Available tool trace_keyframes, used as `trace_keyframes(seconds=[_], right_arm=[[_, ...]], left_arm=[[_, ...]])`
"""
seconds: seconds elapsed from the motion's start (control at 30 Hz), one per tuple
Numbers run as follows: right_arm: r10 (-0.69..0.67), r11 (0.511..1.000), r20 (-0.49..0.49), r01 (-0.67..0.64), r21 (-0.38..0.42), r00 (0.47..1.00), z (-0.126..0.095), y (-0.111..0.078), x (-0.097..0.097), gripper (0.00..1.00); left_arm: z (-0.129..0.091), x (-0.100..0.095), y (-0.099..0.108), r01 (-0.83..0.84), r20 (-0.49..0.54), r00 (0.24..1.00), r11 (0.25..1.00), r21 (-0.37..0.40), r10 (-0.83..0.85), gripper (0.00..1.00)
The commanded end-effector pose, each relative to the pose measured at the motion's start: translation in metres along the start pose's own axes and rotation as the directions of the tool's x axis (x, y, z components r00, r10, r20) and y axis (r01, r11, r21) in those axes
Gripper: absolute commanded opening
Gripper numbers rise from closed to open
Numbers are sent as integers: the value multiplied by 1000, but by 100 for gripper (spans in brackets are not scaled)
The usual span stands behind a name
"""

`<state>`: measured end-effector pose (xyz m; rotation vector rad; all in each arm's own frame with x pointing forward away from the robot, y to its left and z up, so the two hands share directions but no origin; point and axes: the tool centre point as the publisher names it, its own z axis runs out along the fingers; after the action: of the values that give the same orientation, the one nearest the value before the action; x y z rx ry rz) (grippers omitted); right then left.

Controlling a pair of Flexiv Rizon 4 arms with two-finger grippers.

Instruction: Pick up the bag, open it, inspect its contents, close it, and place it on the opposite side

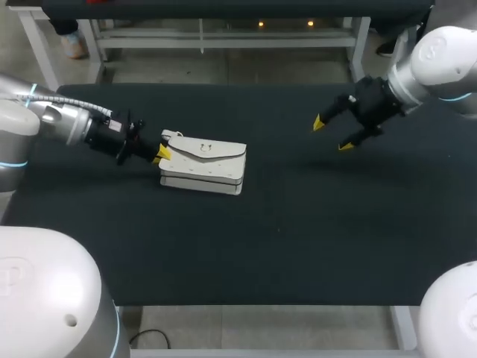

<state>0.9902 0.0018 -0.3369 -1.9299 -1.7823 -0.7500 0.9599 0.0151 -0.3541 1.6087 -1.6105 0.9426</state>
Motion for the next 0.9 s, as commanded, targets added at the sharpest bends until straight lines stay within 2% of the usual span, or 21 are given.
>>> trace_keyframes(seconds=[0.03,0.27,0.63,0.73,0.9], right_arm=[[-18,999,97,20,-26,995,-22,-2,-6,100],[-21,997,169,33,-64,985,-47,19,-31,100],[-57,994,272,81,-79,961,-71,34,-52,100],[-56,995,286,76,-57,956,-75,36,-54,100],[-56,995,286,76,-57,956,-75,36,-54,100]], left_arm=[[-27,-12,-12,-20,16,1000,999,-33,20,0],[-68,-43,-41,-59,31,998,998,-5,59,0],[-111,-67,-69,-152,60,987,988,-12,152,0],[-124,-75,-73,-194,77,978,981,-23,195,0],[-124,-75,-73,-194,77,978,981,-23,195,0]])
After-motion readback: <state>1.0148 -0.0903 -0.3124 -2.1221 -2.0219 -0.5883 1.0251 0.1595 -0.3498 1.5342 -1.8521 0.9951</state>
